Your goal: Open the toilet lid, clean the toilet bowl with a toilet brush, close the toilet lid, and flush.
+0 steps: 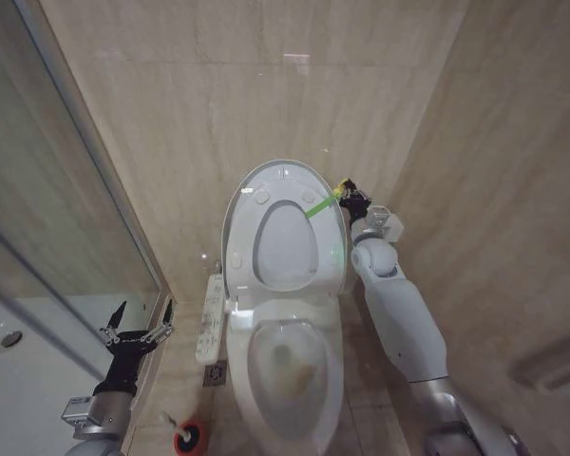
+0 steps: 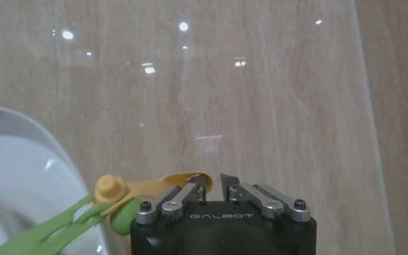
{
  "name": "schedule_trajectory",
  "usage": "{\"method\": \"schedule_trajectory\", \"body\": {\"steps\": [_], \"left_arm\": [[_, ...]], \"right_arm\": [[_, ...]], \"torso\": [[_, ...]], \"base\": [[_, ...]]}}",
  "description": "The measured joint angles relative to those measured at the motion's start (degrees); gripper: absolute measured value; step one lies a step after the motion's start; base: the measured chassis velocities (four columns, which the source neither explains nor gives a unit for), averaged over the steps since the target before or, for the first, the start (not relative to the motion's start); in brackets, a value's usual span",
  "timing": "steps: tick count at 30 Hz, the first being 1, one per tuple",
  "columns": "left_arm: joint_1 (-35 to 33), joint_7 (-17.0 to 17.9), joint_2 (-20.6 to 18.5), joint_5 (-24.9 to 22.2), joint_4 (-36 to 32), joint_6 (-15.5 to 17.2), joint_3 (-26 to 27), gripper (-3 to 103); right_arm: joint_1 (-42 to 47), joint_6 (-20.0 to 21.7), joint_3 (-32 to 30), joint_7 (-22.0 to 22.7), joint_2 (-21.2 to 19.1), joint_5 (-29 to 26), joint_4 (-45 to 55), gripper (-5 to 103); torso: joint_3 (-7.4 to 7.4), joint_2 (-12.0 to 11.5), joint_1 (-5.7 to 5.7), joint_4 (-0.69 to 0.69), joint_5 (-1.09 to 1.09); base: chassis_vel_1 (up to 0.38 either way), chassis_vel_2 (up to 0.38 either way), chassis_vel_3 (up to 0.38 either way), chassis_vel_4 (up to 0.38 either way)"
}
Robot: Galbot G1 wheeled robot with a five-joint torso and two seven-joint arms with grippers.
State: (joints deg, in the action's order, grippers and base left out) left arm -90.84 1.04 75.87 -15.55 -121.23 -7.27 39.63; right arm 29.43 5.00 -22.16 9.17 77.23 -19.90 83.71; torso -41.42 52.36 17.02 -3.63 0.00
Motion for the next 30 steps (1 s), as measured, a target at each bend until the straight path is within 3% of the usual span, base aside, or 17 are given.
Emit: {"method": "schedule_trajectory", "body": {"steps": [3,4,11,12,18,19,25,26,30], "left_arm": [[0.00,0.00,-0.01,0.00,0.00,0.00,0.00,100],[-0.01,0.00,0.00,0.00,0.00,0.00,0.00,100],[-0.06,0.00,0.01,0.00,0.00,0.00,0.00,100],[-0.06,0.00,0.01,0.00,0.00,0.00,0.00,100],[-0.03,0.00,0.01,0.00,0.00,0.00,0.00,100],[-0.02,0.00,0.01,0.00,0.00,0.00,0.00,100],[-0.03,0.00,0.01,0.00,0.00,0.00,0.00,100],[-0.03,0.00,0.00,0.00,0.00,0.00,0.00,100],[-0.03,0.00,0.01,0.00,0.00,0.00,0.00,100]], "right_arm": [[1.26,0.23,-0.75,0.01,-0.76,-0.15,2.02,2],[1.80,0.26,-0.97,0.01,-1.08,-0.25,2.59,28],[4.55,0.28,-2.11,-0.36,-2.97,-0.32,5.34,28],[5.05,0.25,-2.25,-0.45,-3.28,-0.32,5.72,56],[7.17,0.61,-2.34,-0.61,-4.60,-1.24,8.65,56],[7.65,0.86,-2.34,-0.71,-5.08,-1.62,9.40,83],[10.52,3.22,-2.33,-0.92,-7.69,-3.81,14.38,83],[11.14,3.65,-2.45,-0.86,-8.25,-4.30,15.61,100],[13.33,4.75,-3.12,-0.50,-10.07,-6.25,19.52,100]], "torso": [[0.01,0.00,-0.02,0.02,0.00],[0.01,0.00,-0.03,0.02,0.00],[0.05,0.04,-0.12,-0.02,0.00],[0.05,0.04,-0.12,-0.03,0.01],[0.03,0.03,-0.05,0.00,0.01],[0.03,0.03,-0.05,0.00,0.01],[0.03,0.03,-0.05,-0.03,0.00],[0.03,0.03,-0.06,-0.02,0.01],[0.03,0.03,-0.07,-0.01,0.00]], "base": [[-0.094,0.099,0.039,-0.038],[0.000,0.000,0.000,0.000],[0.057,-0.048,-0.041,0.046],[0.037,-0.067,-0.018,0.020],[0.000,0.000,0.000,0.000],[0.000,0.000,0.000,0.000],[0.000,0.000,0.000,0.000],[0.000,0.000,0.000,0.000],[0.000,0.000,0.000,0.000]]}}
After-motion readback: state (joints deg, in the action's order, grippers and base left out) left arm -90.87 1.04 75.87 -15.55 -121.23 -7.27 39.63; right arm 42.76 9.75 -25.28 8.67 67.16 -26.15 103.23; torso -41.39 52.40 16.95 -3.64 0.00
